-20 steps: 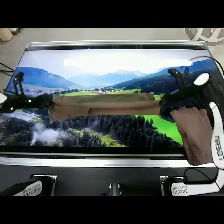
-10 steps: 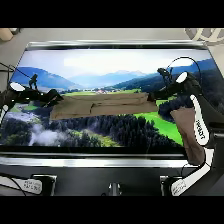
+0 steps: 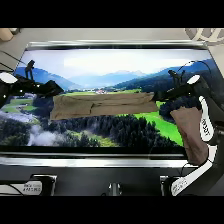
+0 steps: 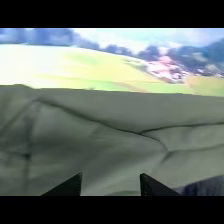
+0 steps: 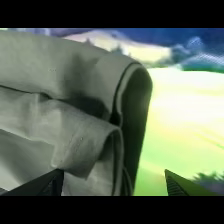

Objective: Fold the shirts.

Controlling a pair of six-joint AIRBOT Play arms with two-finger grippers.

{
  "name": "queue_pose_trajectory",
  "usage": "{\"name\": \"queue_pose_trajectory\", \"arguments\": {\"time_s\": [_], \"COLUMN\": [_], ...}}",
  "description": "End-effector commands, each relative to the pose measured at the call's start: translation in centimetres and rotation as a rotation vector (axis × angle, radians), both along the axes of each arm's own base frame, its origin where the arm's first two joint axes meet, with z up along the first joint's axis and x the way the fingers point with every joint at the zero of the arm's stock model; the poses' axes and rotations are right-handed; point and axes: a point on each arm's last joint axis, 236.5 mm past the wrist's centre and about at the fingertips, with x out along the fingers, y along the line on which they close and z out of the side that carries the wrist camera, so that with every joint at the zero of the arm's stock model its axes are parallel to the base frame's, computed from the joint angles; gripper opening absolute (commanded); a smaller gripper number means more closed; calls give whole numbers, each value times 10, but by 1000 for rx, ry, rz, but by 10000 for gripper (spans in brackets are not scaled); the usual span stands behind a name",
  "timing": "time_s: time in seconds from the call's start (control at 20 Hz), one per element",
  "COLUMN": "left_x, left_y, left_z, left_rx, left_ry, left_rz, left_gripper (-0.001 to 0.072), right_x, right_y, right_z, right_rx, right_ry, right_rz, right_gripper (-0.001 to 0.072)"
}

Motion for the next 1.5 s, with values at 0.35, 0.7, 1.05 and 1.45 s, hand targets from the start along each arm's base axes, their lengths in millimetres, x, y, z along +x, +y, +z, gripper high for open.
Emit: {"name": "queue_pose_trajectory", "arguments": {"time_s": [0.35,0.7,1.05,1.45], "left_x": [7,-16,-44,49], "left_y": [-118,-233,-330,-165], "left_z": [6,-88,-113,14], "left_rx": [6,-93,-262,-132], "left_ry": [-132,51,104,-259], "left_rz": [-144,-154,-92,2], "left_gripper": [180,29,29,26], "right_x": [7,-47,-94,-55], "right_y": [79,113,149,224], "right_z": [31,178,250,273], "right_rx": [173,208,183,336], "right_ry": [-88,-244,-341,-508], "right_rz": [108,283,357,287], "right_gripper": [20,19,21,20]}}
